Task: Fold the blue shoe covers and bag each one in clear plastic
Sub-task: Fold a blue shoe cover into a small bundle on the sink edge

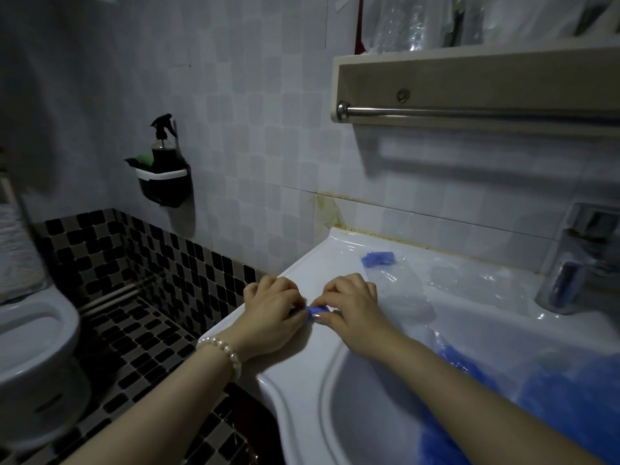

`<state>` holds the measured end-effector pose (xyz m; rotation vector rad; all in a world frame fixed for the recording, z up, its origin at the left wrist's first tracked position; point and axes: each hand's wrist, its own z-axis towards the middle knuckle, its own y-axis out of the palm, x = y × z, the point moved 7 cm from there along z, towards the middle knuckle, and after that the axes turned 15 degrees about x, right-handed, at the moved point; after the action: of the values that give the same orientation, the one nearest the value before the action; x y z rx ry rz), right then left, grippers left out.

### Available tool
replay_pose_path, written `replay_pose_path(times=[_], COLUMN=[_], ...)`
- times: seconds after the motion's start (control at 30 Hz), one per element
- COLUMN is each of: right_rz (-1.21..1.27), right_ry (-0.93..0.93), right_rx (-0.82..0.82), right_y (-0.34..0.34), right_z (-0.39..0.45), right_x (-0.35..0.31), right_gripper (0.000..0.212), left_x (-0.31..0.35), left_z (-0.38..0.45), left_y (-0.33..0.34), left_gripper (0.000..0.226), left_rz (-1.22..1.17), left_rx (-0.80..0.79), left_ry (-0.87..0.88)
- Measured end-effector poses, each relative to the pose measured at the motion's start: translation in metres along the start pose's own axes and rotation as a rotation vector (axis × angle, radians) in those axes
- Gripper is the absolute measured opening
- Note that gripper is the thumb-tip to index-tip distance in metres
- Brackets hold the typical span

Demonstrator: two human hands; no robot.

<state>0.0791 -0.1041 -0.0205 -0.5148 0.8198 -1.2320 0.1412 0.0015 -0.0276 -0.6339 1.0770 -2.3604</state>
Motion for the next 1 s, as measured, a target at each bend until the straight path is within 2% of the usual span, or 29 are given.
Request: replay_pose_path(times=[0.03,0.07,0.13,0.17,0.23,0.37,0.47,0.57,0.63,0.7,0.77,0.93,1.0], right_rz=[0.009,0.020,0.037,0.050,0.121,0.304,0.419,0.683,0.884,1.034,1.075,1.030,1.021], right_ry=[-0.001,0.009,0.064,0.101,0.218,0.505,0.651,0.847,0.925,0.934,0.921,0.966,0.997], right_rx=[-0.017,-0.043,-0.121,-0.162,-0.234,-0.339,-0.213,0.045,0.179,0.250,0.291,0.319,0.349], right_y=[0.000,-0.001,-0.004,-0.006,-0.016,-0.045,-0.065,-0.083,-0.091,-0.095,-0.095,-0.084,-0.085], right_z=[0.000,-0.001,-0.002,-0.003,-0.005,-0.017,-0.023,-0.023,-0.022,-0.020,-0.022,-0.027,-0.028], right_x=[-0.002,-0.004,-0.005,-0.004,0.002,0.022,0.043,0.068,0.080,0.086,0.090,0.108,0.119], right_gripper=[0.037,0.035,0.022,0.017,0.012,0.019,0.018,0.014,0.009,0.011,0.016,0.009,0.009], left_x=[0.000,0.001,0.001,0.002,0.012,0.057,0.085,0.102,0.105,0.106,0.112,0.108,0.094], left_z=[0.000,0.000,0.002,0.002,0.009,0.024,0.030,0.040,0.049,0.054,0.055,0.049,0.048], left_y=[-0.001,-0.001,-0.005,-0.008,-0.019,-0.031,-0.023,-0.017,-0.012,-0.004,0.004,0.026,0.032], left_gripper=[0.067,0.056,0.021,0.015,0.024,0.019,0.017,0.018,0.022,0.016,0.013,0.009,0.017], left_rz=[-0.021,-0.071,-0.249,-0.357,-0.476,-0.259,-0.140,-0.217,-0.485,-0.825,-1.025,-0.987,-0.722], left_rx=[-0.040,-0.075,-0.108,-0.096,-0.022,0.132,0.143,0.176,0.192,0.132,0.074,0.009,0.065], left_ry=[-0.016,-0.036,-0.089,-0.112,-0.079,0.153,0.211,0.077,-0.158,-0.400,-0.509,-0.485,-0.416])
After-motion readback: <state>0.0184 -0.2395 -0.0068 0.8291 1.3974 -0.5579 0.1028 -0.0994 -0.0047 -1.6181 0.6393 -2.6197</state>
